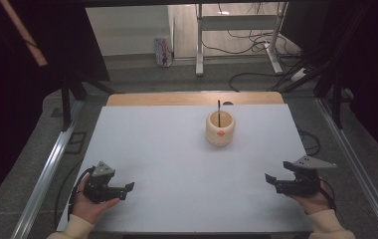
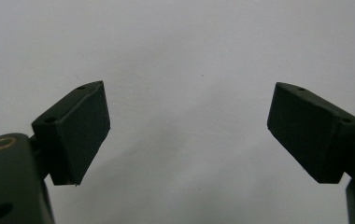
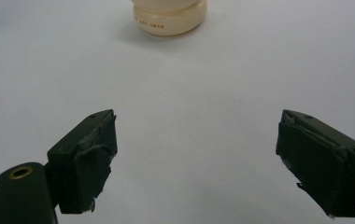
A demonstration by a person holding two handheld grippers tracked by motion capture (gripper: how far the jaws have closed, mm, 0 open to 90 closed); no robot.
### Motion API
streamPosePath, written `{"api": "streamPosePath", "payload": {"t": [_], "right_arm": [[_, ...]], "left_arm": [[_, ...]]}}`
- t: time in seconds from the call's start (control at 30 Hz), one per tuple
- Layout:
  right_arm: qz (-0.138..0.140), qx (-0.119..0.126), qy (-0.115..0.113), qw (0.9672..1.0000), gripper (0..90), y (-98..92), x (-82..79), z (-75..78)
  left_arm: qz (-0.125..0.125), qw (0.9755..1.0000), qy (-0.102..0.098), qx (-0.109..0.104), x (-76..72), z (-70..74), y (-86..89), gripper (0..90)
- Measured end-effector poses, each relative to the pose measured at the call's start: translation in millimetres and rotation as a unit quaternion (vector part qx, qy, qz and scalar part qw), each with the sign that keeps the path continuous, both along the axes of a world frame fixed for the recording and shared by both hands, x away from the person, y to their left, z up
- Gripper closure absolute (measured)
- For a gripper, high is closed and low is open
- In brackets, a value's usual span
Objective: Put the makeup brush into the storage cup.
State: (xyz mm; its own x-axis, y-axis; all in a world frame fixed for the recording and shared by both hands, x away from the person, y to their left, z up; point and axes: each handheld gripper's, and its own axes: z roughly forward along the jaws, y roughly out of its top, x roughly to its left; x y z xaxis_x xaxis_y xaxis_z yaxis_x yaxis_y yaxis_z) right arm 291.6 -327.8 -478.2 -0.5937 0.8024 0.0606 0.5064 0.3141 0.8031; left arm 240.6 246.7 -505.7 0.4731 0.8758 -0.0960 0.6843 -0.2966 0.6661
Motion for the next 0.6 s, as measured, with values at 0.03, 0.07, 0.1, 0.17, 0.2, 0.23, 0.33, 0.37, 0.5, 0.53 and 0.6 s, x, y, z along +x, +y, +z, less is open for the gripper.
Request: {"api": "streamPosePath", "payload": {"t": [0.03, 0.07, 0.1, 0.17, 0.2, 0.23, 0.33, 0.37, 0.5, 0.53, 0.6], "right_arm": [[0.001, -0.001, 0.001, 1.0, 12.8, 0.6, 0.2, -0.5], [0.001, -0.005, 0.002, 1.0, 12.8, 0.9, 0.4, -1.0], [0.002, -0.005, 0.003, 1.0, 12.7, 1.2, 0.5, -1.5], [0.002, -0.008, 0.003, 1.0, 12.7, 1.6, 0.6, -1.9], [0.003, -0.009, 0.003, 1.0, 12.7, 1.8, 0.5, -1.8], [0.003, -0.009, 0.002, 1.0, 12.7, 1.8, 0.6, -1.7], [0.004, -0.01, 0.001, 0.9999, 12.7, 1.8, 0.7, -1.9], [0.003, -0.01, 0.002, 0.9999, 12.7, 1.7, 0.6, -2.1], [0.003, -0.012, 0.0, 0.9999, 12.0, 1.7, 0.6, -2.3], [0.004, -0.013, -0.001, 0.9999, 11.6, 1.9, 0.6, -2.4], [0.005, -0.018, -0.003, 0.9998, 11.2, 2.2, 0.6, -2.6]], "left_arm": [[0.0, 1.0, 0.0, 0.0, 0.0, 0.1, 0.2, 14.7], [0.0, 1.0, 0.0, 0.001, 0.1, 0.0, 0.4, 14.7], [0.0, 1.0, 0.0, 0.001, 0.1, -0.1, 0.5, 14.7], [-0.001, 1.0, 0.0, 0.001, 0.1, -0.1, 0.7, 14.7], [-0.001, 1.0, 0.0, 0.001, 0.1, -0.1, 0.7, 14.7], [-0.001, 1.0, 0.0, 0.001, 0.0, 0.0, 0.6, 14.7], [-0.001, 1.0, 0.0, 0.001, 0.0, 0.0, 0.5, 14.7], [-0.001, 1.0, 0.0, 0.001, 0.0, 0.0, 0.5, 14.7], [0.0, 1.0, -0.001, 0.001, 0.0, 0.3, 0.4, 14.7], [0.0, 1.0, -0.001, 0.001, 0.1, 0.4, 0.5, 14.7], [0.001, 1.0, 0.0, 0.001, 0.2, 0.2, 0.5, 14.7]]}}
